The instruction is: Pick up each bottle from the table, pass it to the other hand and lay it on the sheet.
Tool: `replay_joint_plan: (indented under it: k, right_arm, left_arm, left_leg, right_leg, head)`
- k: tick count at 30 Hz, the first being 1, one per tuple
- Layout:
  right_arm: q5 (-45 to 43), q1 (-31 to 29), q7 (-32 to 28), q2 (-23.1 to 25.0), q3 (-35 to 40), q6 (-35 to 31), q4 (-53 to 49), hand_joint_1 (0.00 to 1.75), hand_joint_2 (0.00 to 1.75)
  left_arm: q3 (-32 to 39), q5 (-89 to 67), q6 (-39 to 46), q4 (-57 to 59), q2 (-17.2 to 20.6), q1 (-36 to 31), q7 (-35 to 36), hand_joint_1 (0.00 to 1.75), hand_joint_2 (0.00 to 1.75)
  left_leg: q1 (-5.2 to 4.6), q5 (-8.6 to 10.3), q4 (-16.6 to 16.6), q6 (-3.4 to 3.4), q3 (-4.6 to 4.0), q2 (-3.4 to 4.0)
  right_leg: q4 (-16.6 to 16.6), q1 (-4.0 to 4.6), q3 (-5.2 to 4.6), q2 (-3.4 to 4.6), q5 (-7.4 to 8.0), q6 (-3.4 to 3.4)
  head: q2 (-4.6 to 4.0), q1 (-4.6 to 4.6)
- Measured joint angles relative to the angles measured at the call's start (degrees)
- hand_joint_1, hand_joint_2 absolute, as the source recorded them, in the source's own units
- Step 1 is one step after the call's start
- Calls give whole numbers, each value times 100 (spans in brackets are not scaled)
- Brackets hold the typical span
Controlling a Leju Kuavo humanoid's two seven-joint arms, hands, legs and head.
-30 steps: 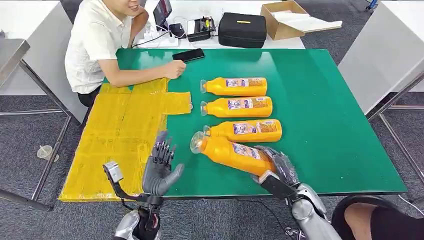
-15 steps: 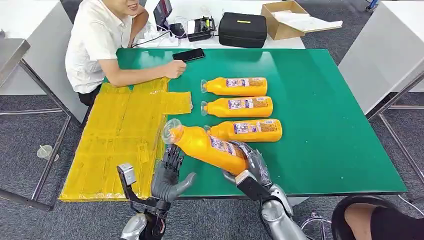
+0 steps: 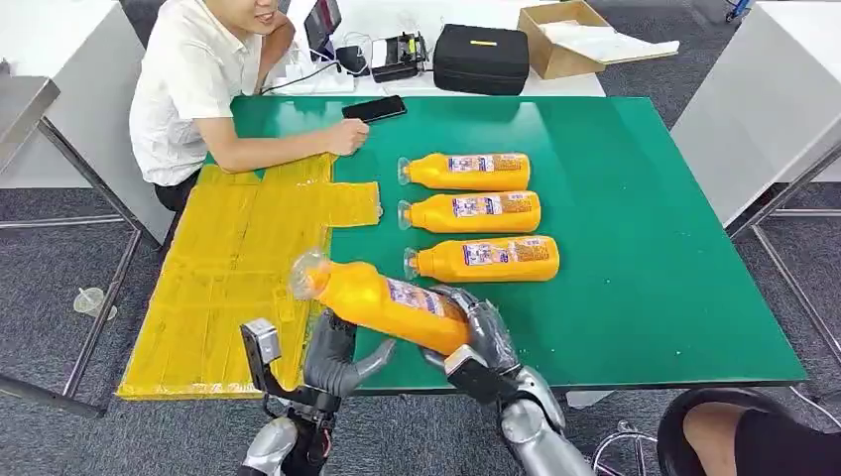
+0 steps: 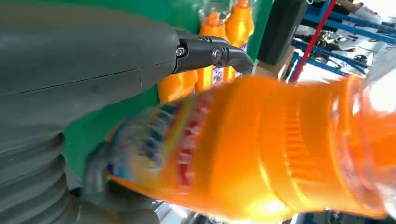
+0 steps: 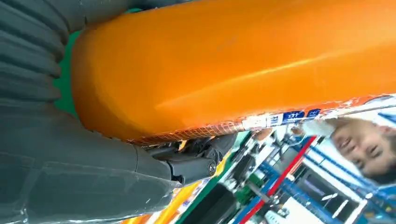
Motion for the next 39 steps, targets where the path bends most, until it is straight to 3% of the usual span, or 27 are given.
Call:
replay_joint_plan:
  k: [8, 13, 14, 15, 16, 17, 18, 20, 27, 34, 38, 39]
  right_arm:
    - [-57, -193, -33, 195, 473, -97, 392, 171, 175]
    - [-133, -316, -50, 276, 682, -44, 610, 147, 175]
    - [-146, -336, -48, 278, 717, -42, 643, 136, 175]
    - [-166, -360, -48, 282, 752, -31, 680, 136, 175]
    - [-190, -387, -48, 287, 781, -20, 715, 134, 175]
    - [-227, -413, -50, 289, 818, 13, 756, 117, 175]
    - [-262, -444, -55, 291, 838, 43, 796, 65, 175]
    - [-334, -483, -76, 304, 855, 116, 861, 3, 175]
    - [-702, -518, -127, 304, 988, 354, 971, 0, 175]
    - [-806, -520, -131, 308, 973, 349, 1032, 0, 175]
    - [-753, -473, -33, 330, 861, -16, 1069, 0, 175]
    - [-664, -420, 13, 339, 777, -357, 1067, 0, 175]
  left_arm:
    - [57, 57, 57, -22, -42, -189, -70, 0, 175]
    - [109, 144, 81, -22, -55, -216, -148, 0, 175]
    - [122, 186, 59, -22, -55, -218, -157, 58, 175]
    - [138, 249, -2, -22, -55, -219, -155, 58, 175]
    - [151, 322, -77, -22, -57, -219, -144, 168, 175]
    - [164, 480, -246, -22, -57, -219, -109, 175, 175]
    - [175, 659, -442, -22, -57, -220, -74, 175, 175]
    - [203, 840, -706, -22, -57, -226, -33, 175, 175]
    - [280, 1465, -1456, -22, -35, -253, 83, 175, 175]
    - [308, 1681, -1587, -22, -2, -249, 160, 175, 175]
    - [302, 1178, -1046, -157, 0, -236, 81, 175, 175]
    - [302, 712, -547, -242, 6, -228, 7, 175, 175]
  left_leg:
    - [-1, 1, 1, 1, -1, 1]
    - [-1, 0, 1, 0, -1, 0]
    - [-1, 0, 1, 0, -1, 1]
    - [-1, 0, 1, 0, -1, 1]
    - [-1, 0, 1, 0, -1, 1]
    - [-1, 0, 1, 0, -1, 1]
    - [-1, 0, 1, 0, -1, 1]
    - [-1, 0, 1, 0, -1, 1]
    - [-1, 0, 1, 0, -2, 0]
    - [-1, 0, 1, 0, -3, 0]
    - [-1, 0, 1, 0, -4, -1]
    - [-1, 0, 1, 0, -5, -5]
  right_leg:
    - [0, -1, -1, 1, 0, 0]
    - [0, -1, -4, 0, 0, 0]
    - [0, -1, -4, 1, 0, 0]
    - [0, -1, -5, 1, 0, 0]
    - [0, -1, -5, 1, 0, 0]
    - [0, -1, -5, 1, 0, 0]
    - [0, -1, -6, 1, 0, 0]
    - [0, -1, -5, 0, 0, 0]
    - [0, -1, -5, 0, 0, 0]
    - [0, -1, -5, 0, 0, 0]
    - [0, -1, -5, 0, 0, 0]
    - [0, -1, -4, -2, 0, 0]
  head:
    - [0, 2]
    - [0, 0]
    - [0, 0]
    - [0, 0]
    - [0, 0]
    - [0, 2]
    - [0, 0]
    - [0, 2]
    - [0, 0]
    - [0, 2]
    - [0, 0]
    - [0, 4]
